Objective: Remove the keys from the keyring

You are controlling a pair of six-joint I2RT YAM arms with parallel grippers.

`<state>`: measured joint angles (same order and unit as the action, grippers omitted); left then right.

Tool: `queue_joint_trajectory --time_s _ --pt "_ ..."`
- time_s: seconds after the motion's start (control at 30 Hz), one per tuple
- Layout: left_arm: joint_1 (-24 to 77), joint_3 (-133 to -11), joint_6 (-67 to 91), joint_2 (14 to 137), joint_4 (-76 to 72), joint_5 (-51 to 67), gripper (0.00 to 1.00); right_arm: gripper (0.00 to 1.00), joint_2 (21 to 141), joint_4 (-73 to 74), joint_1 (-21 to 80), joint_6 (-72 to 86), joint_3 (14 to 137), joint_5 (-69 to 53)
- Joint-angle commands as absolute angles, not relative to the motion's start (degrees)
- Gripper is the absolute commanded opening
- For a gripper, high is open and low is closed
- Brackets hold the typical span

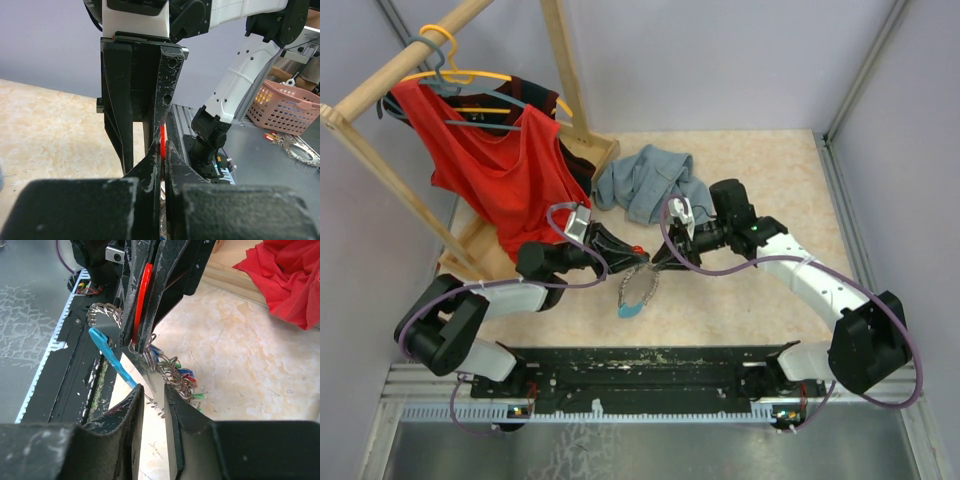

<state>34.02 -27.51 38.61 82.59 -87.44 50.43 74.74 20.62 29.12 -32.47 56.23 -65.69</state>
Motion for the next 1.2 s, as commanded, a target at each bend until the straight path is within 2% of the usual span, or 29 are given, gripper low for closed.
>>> queue_joint_trajectory --time_s 0.0,0.17,0.37,0.83,1.17 --pt "34.28 -29.79 39.16 81.12 -102.48 50.55 0.0 0.25 74.53 18.26 29.44 -31.87 56.73 -68.33" --pt "34.6 -30.26 39.61 81.61 -102.5 50.96 0.0 0.32 74.29 16.9 29.66 -31.53 56.21 -69.34" --pt "35.7 -31.58 40.16 82.99 -102.56 52.06 0.0 0.33 74.14 15.08 29.97 -31.76 55.48 -69.44" --pt "36.47 -32.25 39.58 84.62 -102.52 51.98 0.0 0.25 73.05 20.34 30.15 -35.23 57.79 -71.41" --pt "36.47 -32.18 39.52 85.68 -102.57 52.25 0.0 0.25 72.61 21.49 30.15 -34.81 59.04 -69.73"
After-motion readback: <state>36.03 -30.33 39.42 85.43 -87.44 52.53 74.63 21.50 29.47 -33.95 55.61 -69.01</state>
